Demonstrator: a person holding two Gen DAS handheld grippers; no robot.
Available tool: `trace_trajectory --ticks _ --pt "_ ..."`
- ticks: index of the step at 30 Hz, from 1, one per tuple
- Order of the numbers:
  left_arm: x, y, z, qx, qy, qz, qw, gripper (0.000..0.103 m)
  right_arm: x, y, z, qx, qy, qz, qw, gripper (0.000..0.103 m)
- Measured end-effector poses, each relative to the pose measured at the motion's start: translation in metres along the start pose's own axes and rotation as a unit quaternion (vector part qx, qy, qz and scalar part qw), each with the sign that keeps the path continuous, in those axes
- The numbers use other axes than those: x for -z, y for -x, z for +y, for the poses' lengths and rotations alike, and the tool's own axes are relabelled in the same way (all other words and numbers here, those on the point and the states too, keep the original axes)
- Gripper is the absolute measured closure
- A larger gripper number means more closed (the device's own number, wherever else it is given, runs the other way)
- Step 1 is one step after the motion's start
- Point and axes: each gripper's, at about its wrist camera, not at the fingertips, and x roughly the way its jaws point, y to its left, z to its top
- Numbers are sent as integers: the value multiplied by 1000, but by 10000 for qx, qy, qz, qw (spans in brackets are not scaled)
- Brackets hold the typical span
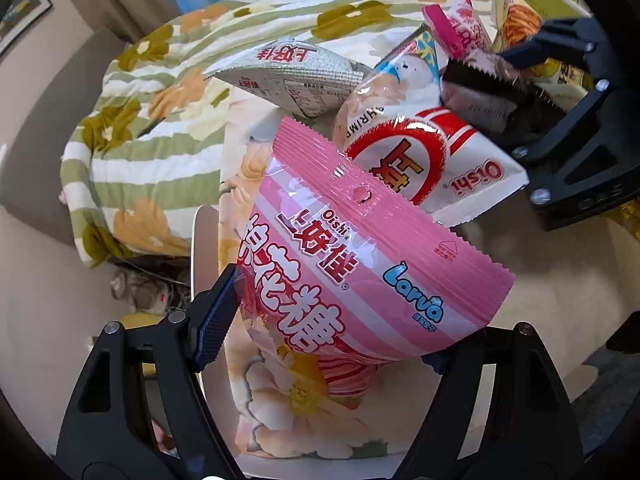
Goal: Organize snacks
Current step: 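Grasp the pink Lorvia bag with the left tool while the right tool grasps the cartoon-printed bag, then carry both bags over the yellow box and open both tools to release them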
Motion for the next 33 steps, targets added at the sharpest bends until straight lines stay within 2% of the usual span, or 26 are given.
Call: trace_trajectory --ticks 4,6,11,17,22,29,33 --pt "-1 6 -1 78 63 -27 9999 29 0 -4 2 -39 3 65 10000 28" --pt "-2 10 0 138 112 -61 9998 29 0 -1 3 -78 -21 43 10000 38" --pt "-1 22 5 226 149 -170 9995 29 4 9 3 -71 -146 -30 9999 48" --pt "1 39 11 319 188 -312 9988 29 9 28 5 -28 -440 -143 9989 50" --pt "-1 63 19 405 227 -541 9975 29 9 57 9 192 -690 -344 9968 50" --pt "-18 106 24 602 176 -1086 9921 29 12 115 5 477 -1331 -752 9871 50" --pt "-40 129 24 781 86 -1454 9863 29 11 148 -1 661 -1681 -1020 9783 50"
